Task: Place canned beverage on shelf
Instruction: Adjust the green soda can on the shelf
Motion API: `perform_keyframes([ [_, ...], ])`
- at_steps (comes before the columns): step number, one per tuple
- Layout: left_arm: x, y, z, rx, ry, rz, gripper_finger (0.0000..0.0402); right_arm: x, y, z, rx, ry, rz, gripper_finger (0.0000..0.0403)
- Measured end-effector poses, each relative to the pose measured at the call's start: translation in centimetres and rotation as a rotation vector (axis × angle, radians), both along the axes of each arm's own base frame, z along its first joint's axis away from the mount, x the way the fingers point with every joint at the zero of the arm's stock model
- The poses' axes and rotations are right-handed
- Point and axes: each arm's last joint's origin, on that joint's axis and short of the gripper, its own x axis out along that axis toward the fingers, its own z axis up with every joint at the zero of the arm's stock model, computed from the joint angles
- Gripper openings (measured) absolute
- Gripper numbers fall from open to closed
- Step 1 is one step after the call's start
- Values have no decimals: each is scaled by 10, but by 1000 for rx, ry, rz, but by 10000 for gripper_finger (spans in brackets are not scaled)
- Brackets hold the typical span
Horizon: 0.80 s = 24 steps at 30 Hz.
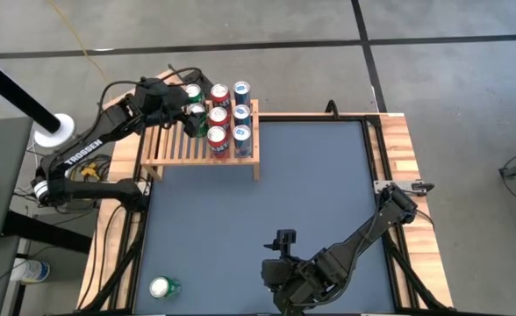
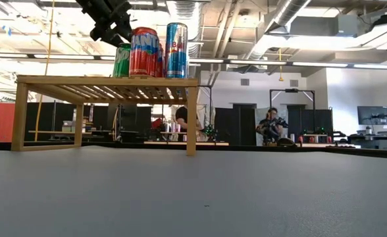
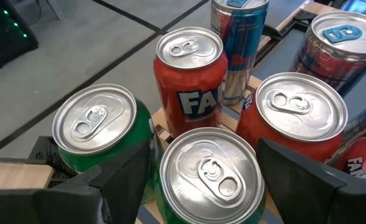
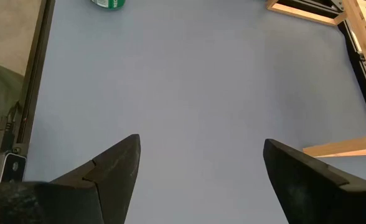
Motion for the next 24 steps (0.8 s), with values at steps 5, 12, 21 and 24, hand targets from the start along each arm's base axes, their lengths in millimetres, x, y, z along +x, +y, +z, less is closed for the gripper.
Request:
perform_keyframes([
  [5, 0, 0, 3, 15, -10, -2, 318, 0, 0, 0, 0, 0, 0, 329],
  [12, -2, -2, 11, 3, -12, -13, 352, 0, 0, 0, 0, 0, 0, 329],
  [21, -2, -3, 11, 2, -7, -19, 353, 0, 0, 0, 0, 0, 0, 329],
  [24, -2, -4, 9, -16, -3, -37, 352, 0, 0, 0, 0, 0, 0, 329],
])
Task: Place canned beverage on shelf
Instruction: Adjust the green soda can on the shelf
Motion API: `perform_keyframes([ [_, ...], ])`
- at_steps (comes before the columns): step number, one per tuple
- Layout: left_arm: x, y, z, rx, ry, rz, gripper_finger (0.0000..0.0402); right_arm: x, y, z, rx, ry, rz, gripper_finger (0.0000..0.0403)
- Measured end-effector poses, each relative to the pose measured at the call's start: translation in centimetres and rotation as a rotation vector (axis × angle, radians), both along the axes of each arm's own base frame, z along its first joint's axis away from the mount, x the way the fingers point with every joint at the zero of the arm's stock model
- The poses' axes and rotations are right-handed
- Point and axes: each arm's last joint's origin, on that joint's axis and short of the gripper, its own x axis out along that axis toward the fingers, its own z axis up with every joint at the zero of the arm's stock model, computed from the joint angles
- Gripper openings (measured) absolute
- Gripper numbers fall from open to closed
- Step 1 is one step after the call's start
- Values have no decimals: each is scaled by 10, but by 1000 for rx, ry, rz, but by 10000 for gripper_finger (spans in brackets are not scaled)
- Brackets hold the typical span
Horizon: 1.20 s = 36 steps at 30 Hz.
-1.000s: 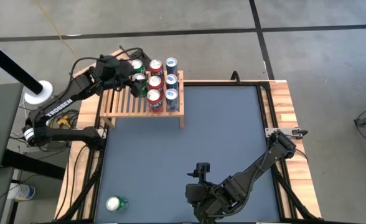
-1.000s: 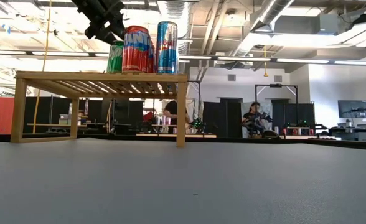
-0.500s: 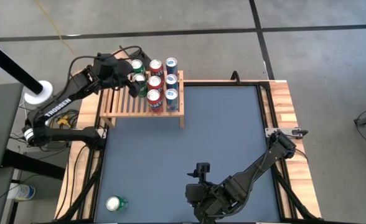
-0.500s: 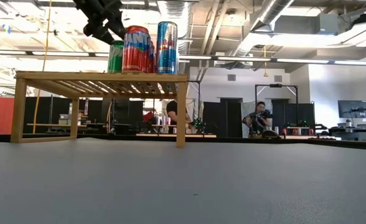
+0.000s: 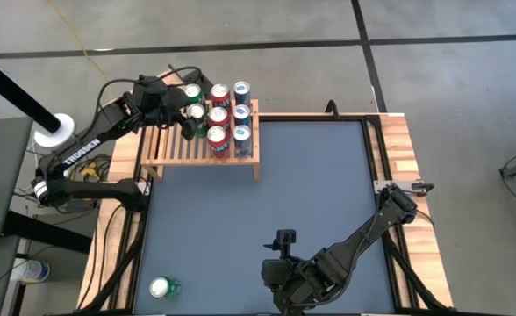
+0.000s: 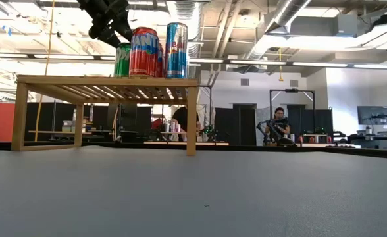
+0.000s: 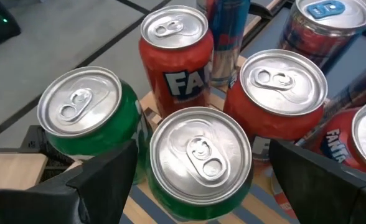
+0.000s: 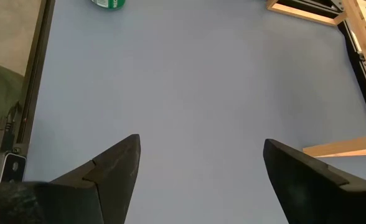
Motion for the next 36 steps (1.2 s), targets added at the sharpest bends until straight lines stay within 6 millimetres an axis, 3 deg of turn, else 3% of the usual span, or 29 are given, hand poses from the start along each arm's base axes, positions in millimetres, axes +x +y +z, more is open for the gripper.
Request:
perform_keyframes([
  [14, -1, 0, -1, -1, 15, 22, 350, 0, 0, 0, 6, -3, -6, 329],
  [24, -1, 1, -1, 2, 19, 36, 295, 0, 0, 0, 6, -3, -5, 329],
  [36, -2, 0, -2, 3, 43, 60, 256, 0, 1, 0, 21, 4, 2, 329],
])
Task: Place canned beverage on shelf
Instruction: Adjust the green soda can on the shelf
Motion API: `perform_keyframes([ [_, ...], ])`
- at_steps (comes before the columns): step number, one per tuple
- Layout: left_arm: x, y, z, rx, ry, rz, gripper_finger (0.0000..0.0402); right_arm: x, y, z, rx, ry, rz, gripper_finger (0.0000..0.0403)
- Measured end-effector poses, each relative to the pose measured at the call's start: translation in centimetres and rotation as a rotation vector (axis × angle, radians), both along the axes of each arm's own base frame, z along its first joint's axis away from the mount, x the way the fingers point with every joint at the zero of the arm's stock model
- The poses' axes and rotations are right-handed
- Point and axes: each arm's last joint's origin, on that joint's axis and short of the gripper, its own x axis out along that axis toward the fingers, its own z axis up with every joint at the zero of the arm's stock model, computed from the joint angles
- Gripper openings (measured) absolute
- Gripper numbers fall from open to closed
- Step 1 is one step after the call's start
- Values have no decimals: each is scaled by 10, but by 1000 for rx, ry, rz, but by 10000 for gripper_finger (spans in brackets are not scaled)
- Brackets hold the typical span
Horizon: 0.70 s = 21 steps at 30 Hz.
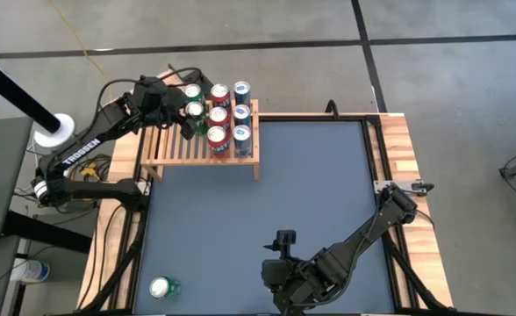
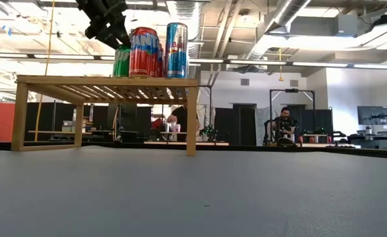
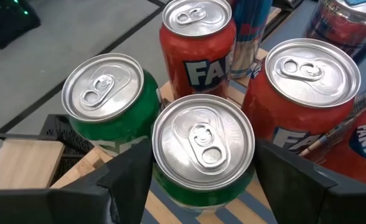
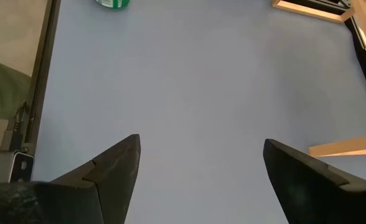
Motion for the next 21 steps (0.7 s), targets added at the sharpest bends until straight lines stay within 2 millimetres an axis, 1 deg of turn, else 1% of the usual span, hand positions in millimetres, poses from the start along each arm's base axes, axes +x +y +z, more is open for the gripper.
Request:
perform_keyframes([
  [5, 0, 0, 0, 1, 1, 10, 246, 0, 0, 0, 3, -2, 0, 329],
  [9, -3, -1, 0, 3, 17, 45, 246, 0, 0, 0, 3, -2, 1, 329],
  [21, -6, -3, 0, -9, 28, 62, 245, 0, 0, 0, 2, -1, 1, 329],
])
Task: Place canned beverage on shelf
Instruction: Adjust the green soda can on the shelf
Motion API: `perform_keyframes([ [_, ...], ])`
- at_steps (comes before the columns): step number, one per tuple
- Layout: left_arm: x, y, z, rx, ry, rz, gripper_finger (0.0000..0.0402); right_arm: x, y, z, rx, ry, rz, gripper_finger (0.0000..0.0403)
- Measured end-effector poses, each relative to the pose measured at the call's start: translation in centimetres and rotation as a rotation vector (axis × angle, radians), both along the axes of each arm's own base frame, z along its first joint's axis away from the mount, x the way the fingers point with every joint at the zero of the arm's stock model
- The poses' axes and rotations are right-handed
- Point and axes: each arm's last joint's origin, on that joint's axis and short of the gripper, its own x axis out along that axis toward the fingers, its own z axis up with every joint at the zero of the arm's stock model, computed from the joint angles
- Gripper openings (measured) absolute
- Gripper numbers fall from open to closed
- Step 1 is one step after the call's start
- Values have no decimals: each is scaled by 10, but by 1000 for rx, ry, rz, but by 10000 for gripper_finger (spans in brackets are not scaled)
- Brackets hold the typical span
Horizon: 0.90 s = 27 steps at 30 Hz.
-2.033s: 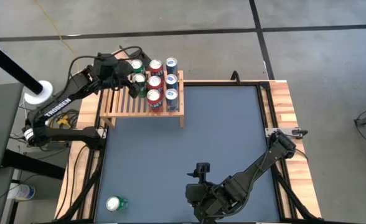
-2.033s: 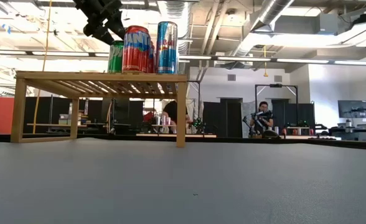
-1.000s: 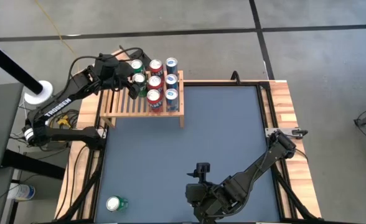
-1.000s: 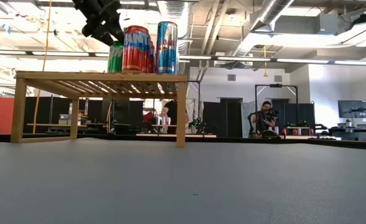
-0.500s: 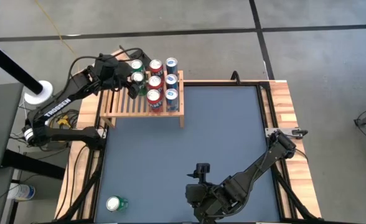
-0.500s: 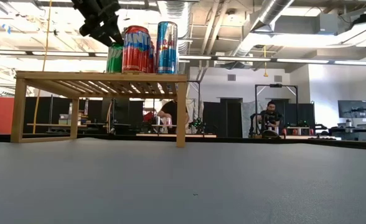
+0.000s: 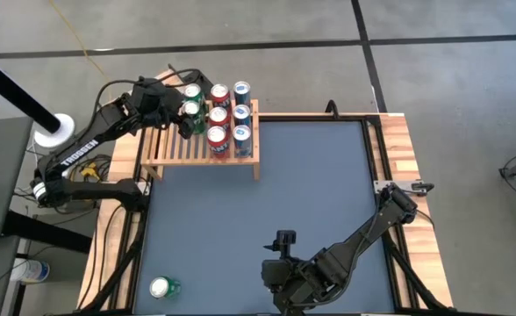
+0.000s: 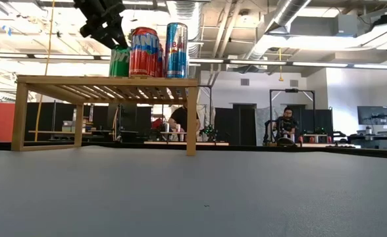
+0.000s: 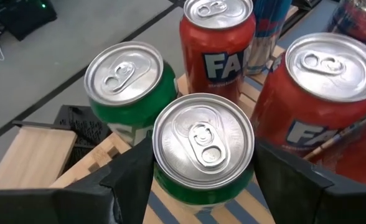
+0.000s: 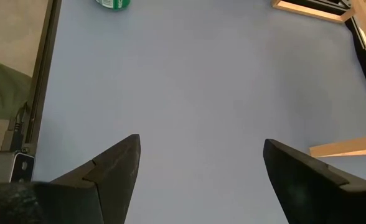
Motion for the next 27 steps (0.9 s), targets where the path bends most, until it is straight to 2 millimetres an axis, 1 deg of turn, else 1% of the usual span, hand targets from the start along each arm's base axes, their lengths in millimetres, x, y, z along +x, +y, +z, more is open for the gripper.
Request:
perform_keyframes([
  [7, -6, -5, 4, 10, -12, -1, 245, 0, 0, 0, -1, 0, 1, 329],
  [11, -5, -5, 3, 3, -14, -9, 245, 0, 0, 0, 0, 0, 1, 329],
  [14, -1, -3, 1, -24, -26, -54, 245, 0, 0, 0, 1, -1, 0, 329],
  [18, 3, 0, -2, -38, -19, -68, 245, 0, 1, 0, 5, -5, 1, 329],
  [27, -1, -2, -2, -28, 3, -30, 245, -3, 5, 0, 5, -6, 14, 329],
])
